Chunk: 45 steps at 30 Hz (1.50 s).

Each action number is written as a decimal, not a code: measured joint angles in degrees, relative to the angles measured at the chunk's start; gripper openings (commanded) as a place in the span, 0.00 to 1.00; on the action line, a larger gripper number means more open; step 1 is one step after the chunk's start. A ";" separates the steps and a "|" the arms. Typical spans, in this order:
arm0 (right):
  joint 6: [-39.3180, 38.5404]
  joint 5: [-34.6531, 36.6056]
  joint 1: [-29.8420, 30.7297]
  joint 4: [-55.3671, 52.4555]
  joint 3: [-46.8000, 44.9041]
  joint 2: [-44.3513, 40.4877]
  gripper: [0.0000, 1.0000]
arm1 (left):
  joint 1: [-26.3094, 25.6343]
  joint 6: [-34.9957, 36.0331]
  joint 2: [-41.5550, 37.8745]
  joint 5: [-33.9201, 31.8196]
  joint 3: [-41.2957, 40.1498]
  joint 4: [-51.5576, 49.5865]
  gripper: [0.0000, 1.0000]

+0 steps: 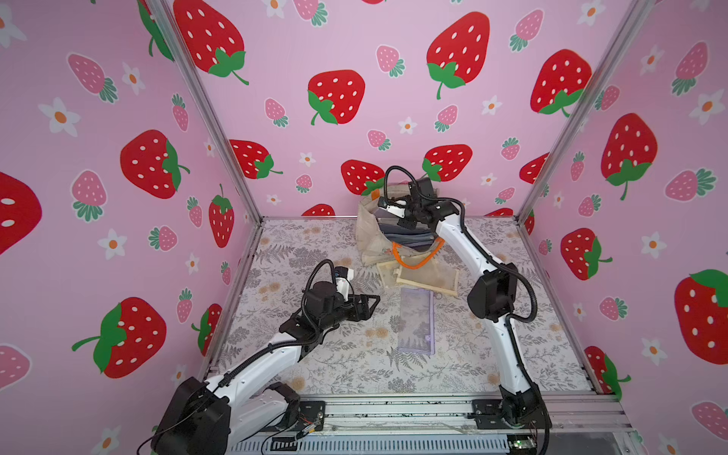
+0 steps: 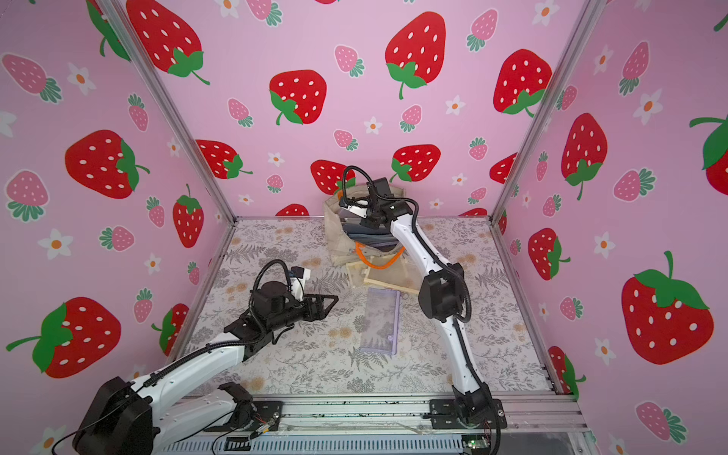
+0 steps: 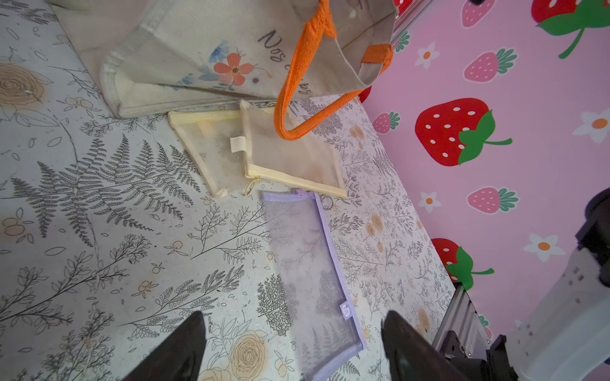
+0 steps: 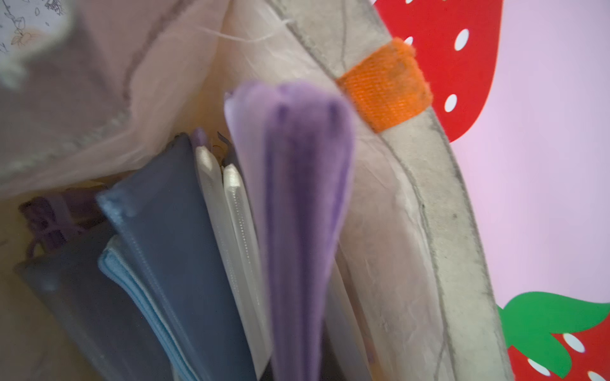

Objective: Put the pencil pouch into the canvas bag
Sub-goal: Place the pencil pouch in the canvas bag.

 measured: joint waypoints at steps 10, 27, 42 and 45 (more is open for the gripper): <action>2.58 -4.50 0.13 -1.55 0.11 0.31 0.35 | 0.00 -0.20 -1.79 0.17 -0.39 -0.20 0.86; 7.32 -7.32 0.79 1.25 -3.63 -1.97 0.00 | 0.00 -0.17 -3.56 0.11 -1.16 -0.61 0.86; 9.03 -5.38 1.38 0.42 -7.74 -2.97 0.51 | 0.00 -0.46 -6.82 -0.37 -1.40 -4.00 0.85; 10.43 -5.40 1.53 1.05 -13.66 -7.96 0.61 | 0.00 -0.48 -9.22 -1.18 -1.38 -5.86 0.85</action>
